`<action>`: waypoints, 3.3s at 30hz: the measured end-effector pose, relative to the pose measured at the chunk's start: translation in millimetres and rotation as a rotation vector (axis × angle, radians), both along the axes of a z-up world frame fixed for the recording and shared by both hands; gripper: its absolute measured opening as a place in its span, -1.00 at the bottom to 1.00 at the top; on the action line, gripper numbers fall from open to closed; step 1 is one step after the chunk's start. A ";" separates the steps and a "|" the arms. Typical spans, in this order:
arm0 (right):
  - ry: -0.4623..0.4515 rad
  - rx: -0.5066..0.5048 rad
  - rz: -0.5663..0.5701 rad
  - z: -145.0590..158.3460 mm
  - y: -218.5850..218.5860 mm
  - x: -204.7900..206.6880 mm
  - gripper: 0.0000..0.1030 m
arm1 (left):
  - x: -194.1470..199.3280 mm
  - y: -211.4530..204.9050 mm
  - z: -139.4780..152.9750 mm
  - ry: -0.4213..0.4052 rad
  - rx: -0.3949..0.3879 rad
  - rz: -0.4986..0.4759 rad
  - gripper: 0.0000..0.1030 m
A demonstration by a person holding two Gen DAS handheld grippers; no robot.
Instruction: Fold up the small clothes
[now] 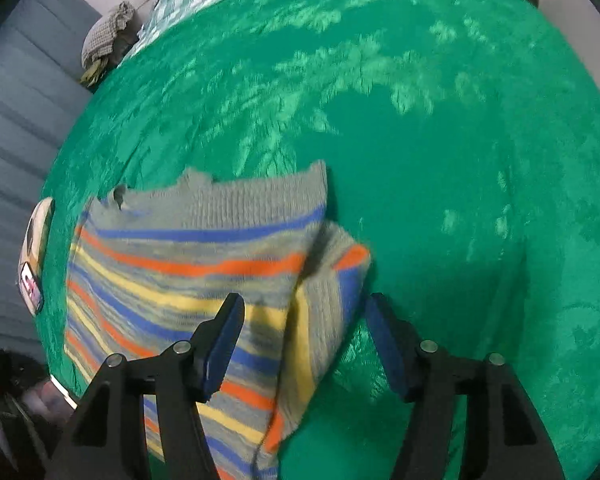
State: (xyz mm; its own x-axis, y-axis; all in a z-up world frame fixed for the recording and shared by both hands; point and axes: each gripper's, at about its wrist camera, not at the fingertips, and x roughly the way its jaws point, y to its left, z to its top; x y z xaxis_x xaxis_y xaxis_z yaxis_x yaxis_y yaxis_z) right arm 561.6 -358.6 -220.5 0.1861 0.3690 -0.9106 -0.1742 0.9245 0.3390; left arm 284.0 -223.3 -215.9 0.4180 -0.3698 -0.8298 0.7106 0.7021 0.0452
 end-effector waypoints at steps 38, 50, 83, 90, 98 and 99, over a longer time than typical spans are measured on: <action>-0.192 0.410 0.175 26.2 283.0 -21.6 -0.13 | -64.0 333.5 47.3 0.044 -0.589 0.883 0.46; -0.219 0.041 0.458 -26.8 248.5 -157.8 -0.20 | 17.6 345.1 0.5 0.207 -0.445 0.988 0.06; -0.361 0.038 -0.008 41.2 223.1 -86.4 0.99 | 73.2 308.4 52.1 -0.019 -0.068 0.788 0.68; -0.443 -0.170 0.003 64.1 204.9 -183.8 0.99 | -16.6 275.6 104.1 -0.234 -0.041 0.793 0.93; -0.541 -0.162 -0.015 138.4 196.3 -291.2 0.99 | -86.2 262.7 162.7 -0.284 -0.110 0.844 0.99; -0.548 -0.167 -0.017 145.2 197.6 -302.2 0.99 | -96.6 260.4 167.9 -0.305 -0.090 0.858 0.99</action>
